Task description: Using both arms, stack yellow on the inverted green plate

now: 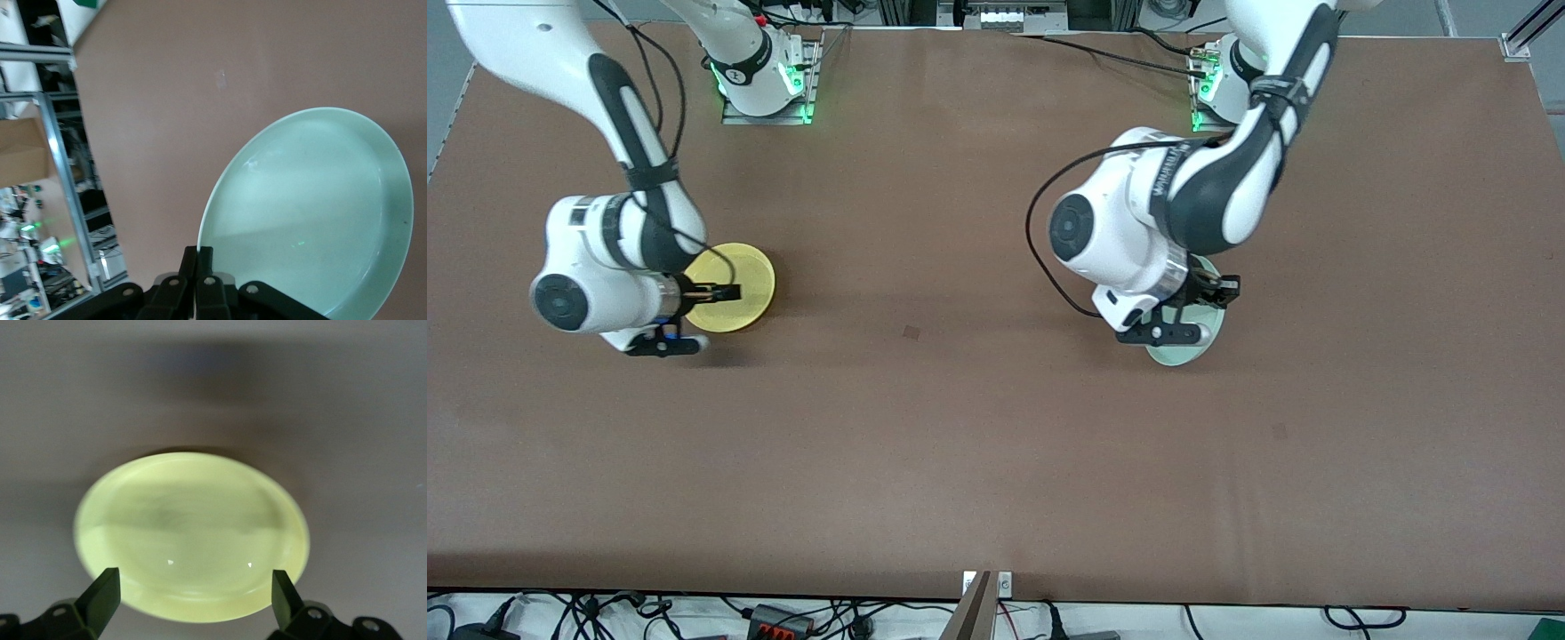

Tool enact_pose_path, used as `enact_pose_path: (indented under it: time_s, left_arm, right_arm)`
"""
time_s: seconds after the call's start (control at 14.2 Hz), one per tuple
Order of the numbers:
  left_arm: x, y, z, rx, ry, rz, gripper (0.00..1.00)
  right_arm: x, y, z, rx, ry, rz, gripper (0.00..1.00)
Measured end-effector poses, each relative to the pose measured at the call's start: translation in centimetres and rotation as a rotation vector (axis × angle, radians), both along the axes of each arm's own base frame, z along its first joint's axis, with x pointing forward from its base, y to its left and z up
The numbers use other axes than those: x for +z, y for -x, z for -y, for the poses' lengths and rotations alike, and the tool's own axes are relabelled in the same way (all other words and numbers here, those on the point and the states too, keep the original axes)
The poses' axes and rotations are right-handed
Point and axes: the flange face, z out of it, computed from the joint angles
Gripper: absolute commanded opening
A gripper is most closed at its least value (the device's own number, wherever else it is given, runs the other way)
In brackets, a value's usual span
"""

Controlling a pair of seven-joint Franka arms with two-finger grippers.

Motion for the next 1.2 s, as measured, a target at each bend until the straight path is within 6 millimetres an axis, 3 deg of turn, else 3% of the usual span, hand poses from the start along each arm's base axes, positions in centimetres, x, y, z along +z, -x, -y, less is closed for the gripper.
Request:
enact_pose_path:
  time_s: [0.14,0.28,0.42,0.77,0.91,1.06,1.2]
  left_arm:
    - [-1.5,1.6,2.5,-0.026,-0.089,0.048,0.01]
    - [-3.4,3.2,4.9,-0.052,-0.161,0.098,0.01]
    - [-4.9,4.4,7.0,-0.104,-0.233,0.160,0.01]
    - [-7.2,8.6,12.7,-0.198,-0.330,0.314,0.01]
    - [-9.0,10.4,14.2,-0.177,-0.342,0.383,0.01]
    - [-10.6,11.5,15.1,-0.174,-0.349,0.418,0.01]
    - [-11.6,12.0,15.6,-0.168,-0.348,0.447,0.01]
  right_arm:
    - [-2.7,0.3,2.8,-0.024,-0.009,-0.005,1.00]
    - [-4.7,0.7,3.4,-0.035,-0.009,-0.024,1.00]
    - [-5.4,0.9,3.4,-0.035,-0.010,-0.035,0.98]
    - [-5.4,1.1,5.7,-0.048,-0.023,-0.032,0.46]
    - [-5.4,1.2,6.1,-0.052,-0.025,-0.037,0.28]
    - [-5.3,1.5,5.9,-0.050,-0.029,-0.059,0.05]
    - [-5.2,1.6,5.8,-0.042,-0.035,-0.073,0.00]
